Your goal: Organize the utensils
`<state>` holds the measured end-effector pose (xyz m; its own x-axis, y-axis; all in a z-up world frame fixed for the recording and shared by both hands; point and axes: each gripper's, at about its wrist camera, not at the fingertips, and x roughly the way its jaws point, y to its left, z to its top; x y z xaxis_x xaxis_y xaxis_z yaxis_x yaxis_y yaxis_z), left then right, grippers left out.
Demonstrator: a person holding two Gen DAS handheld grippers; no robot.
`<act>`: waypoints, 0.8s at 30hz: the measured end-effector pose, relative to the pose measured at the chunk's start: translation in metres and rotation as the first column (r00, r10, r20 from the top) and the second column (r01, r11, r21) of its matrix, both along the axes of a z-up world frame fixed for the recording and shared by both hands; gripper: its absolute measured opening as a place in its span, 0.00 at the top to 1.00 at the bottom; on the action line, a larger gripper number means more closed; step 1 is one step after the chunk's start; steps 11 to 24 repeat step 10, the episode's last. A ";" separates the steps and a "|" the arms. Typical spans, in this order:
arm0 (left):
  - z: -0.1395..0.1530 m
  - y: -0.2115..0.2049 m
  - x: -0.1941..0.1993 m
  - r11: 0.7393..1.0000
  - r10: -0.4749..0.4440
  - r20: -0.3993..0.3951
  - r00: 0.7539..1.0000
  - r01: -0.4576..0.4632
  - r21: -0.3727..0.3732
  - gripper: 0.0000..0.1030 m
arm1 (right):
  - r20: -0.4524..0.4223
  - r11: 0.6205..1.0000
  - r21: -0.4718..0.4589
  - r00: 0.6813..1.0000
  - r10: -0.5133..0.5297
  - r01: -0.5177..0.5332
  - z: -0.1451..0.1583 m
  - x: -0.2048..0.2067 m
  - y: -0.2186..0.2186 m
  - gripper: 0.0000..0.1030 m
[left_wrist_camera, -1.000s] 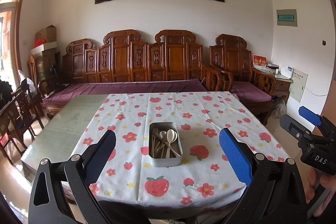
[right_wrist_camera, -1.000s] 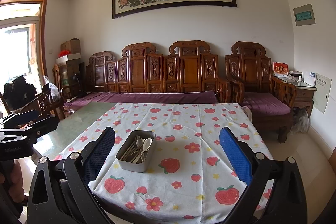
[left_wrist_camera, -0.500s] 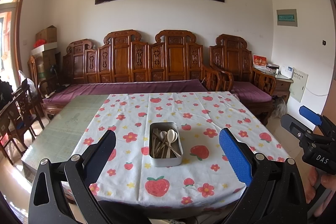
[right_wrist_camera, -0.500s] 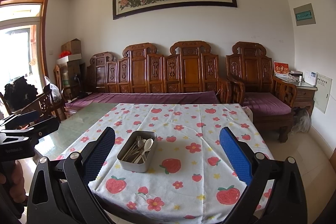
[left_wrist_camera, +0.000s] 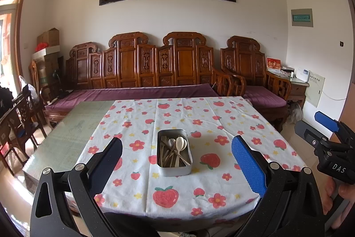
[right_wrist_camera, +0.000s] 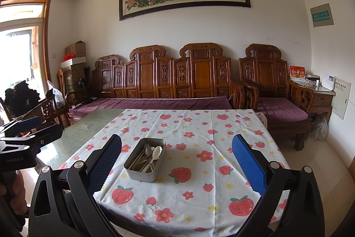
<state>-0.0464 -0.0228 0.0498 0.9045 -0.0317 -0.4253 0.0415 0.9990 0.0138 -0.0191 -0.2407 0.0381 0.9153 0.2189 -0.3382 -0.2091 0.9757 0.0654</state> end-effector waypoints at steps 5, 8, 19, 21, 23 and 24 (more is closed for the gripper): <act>0.002 -0.001 -0.001 1.000 -0.004 -0.001 1.000 0.004 -0.001 0.08 | 0.000 1.000 0.000 1.000 -0.001 0.001 0.000 0.000 0.000 0.03; 0.003 -0.001 -0.002 1.000 -0.002 -0.001 1.000 0.002 -0.003 0.08 | 0.000 1.000 0.000 1.000 -0.001 0.001 0.001 0.000 -0.001 0.03; 0.003 -0.001 -0.002 1.000 -0.003 0.000 1.000 0.003 -0.002 0.08 | 0.000 1.000 0.001 1.000 -0.002 0.002 0.000 0.000 -0.001 0.03; 0.003 -0.001 -0.002 1.000 -0.003 0.000 1.000 0.003 -0.002 0.08 | 0.000 1.000 0.001 1.000 -0.002 0.002 0.000 0.000 -0.001 0.03; 0.003 -0.001 -0.002 1.000 -0.003 0.000 1.000 0.003 -0.002 0.08 | 0.000 1.000 0.001 1.000 -0.002 0.002 0.000 0.000 -0.001 0.03; 0.003 -0.001 -0.002 1.000 -0.003 0.000 1.000 0.003 -0.002 0.08 | 0.000 1.000 0.001 1.000 -0.002 0.002 0.000 0.000 -0.001 0.03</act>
